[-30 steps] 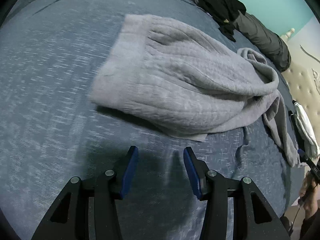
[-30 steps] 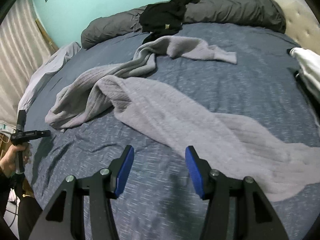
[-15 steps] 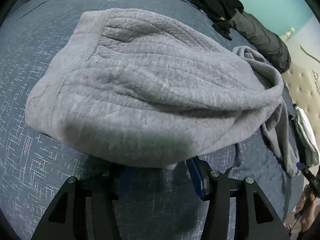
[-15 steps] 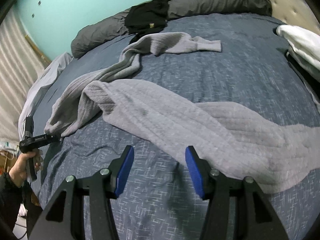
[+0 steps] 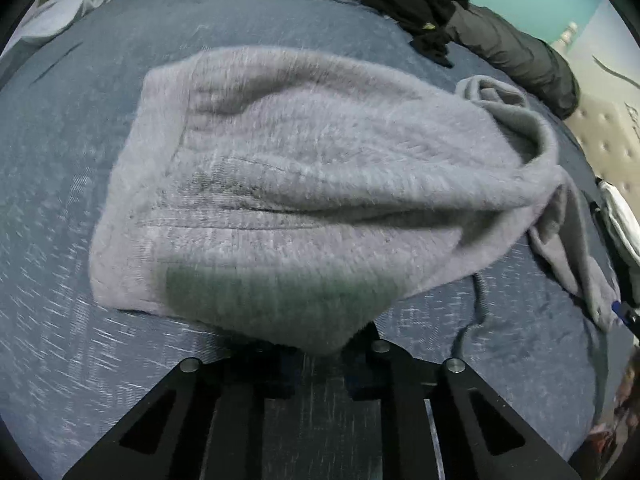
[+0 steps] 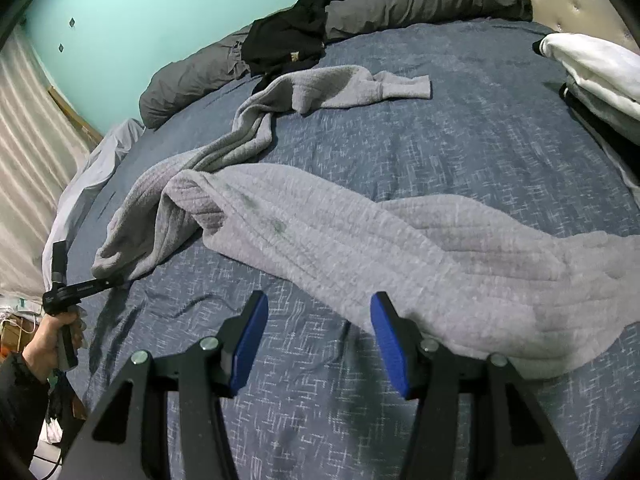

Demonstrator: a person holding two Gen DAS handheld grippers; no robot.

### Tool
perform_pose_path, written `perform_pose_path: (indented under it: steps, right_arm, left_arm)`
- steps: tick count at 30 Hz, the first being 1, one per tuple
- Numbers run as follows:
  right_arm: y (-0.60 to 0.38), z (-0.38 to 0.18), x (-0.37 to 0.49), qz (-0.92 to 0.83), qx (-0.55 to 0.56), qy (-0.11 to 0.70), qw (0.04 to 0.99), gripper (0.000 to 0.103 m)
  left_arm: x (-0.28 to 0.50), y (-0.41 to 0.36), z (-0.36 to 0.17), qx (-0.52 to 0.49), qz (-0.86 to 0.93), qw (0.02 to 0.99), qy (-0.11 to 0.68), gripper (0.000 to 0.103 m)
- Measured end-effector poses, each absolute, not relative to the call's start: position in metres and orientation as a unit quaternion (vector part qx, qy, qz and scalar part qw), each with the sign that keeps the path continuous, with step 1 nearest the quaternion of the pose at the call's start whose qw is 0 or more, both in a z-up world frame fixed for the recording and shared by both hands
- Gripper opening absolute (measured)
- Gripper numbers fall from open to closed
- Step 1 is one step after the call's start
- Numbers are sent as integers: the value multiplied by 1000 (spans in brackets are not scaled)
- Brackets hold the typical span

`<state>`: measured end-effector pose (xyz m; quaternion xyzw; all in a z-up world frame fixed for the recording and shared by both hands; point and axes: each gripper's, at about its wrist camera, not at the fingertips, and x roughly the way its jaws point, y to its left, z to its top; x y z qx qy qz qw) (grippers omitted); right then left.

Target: Fold clothes

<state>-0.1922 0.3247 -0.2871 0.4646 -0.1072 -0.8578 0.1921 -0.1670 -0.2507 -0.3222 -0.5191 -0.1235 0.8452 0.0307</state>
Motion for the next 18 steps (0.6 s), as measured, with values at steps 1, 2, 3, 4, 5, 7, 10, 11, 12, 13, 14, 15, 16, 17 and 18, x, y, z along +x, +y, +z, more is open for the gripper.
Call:
perform_pose_path:
  steps: [1,2,3,4,5,7,10,11,12,13,14,15,16,17,18]
  right_arm:
    - [327,-286,-192,-858,464,-111,191,54]
    - [329,-284,-190,-858,462,-116,191,54]
    - [331,-282,-189,-858,461,-120,190,54]
    - [332,-280,-188,-858,460,-121,191,54]
    - [333,-278,-187,-858,460,-122,192,54]
    - [333,-274,-186,-859,457,-122,196,54]
    - [334,-268,-183,-859,455,-123,202,54]
    - [335,-266,-182,-858,454,-125,204,54]
    - [335,-265,-180,-858,453,-125,206,54]
    - [334,-264,-179,-857,454,-124,209,54]
    - [334,-263,-178,-856,455,-122,212,54]
    - [333,-262,-176,-855,456,-121,214,54]
    - [332,-262,-175,-854,457,-119,218,54]
    - [330,-263,-175,-852,461,-112,222,54]
    - [328,-264,-175,-850,465,-105,225,54]
  left_arm:
    - [-163,-252,-315,-515,849,36,-118,13]
    - [-157,-253,-304,-510,852,42,-111,12]
    - [-152,-254,-292,-504,856,48,-104,11]
    - [-147,-255,-285,-501,858,52,-99,11]
    - [-141,-258,-275,-497,861,55,-95,10]
    - [-134,-263,-256,-489,866,58,-87,10]
    - [-137,-261,-235,-480,871,62,-84,10]
    - [-132,-266,-229,-479,872,63,-84,10]
    - [-131,-268,-224,-479,871,66,-84,10]
    - [-132,-268,-220,-480,870,70,-84,10]
    - [-129,-270,-218,-483,869,73,-78,10]
    - [-125,-273,-216,-487,868,74,-70,10]
    - [-124,-274,-217,-491,866,74,-64,10]
    - [-123,-274,-218,-495,864,74,-58,10]
    - [-121,-280,-224,-506,858,72,-58,10]
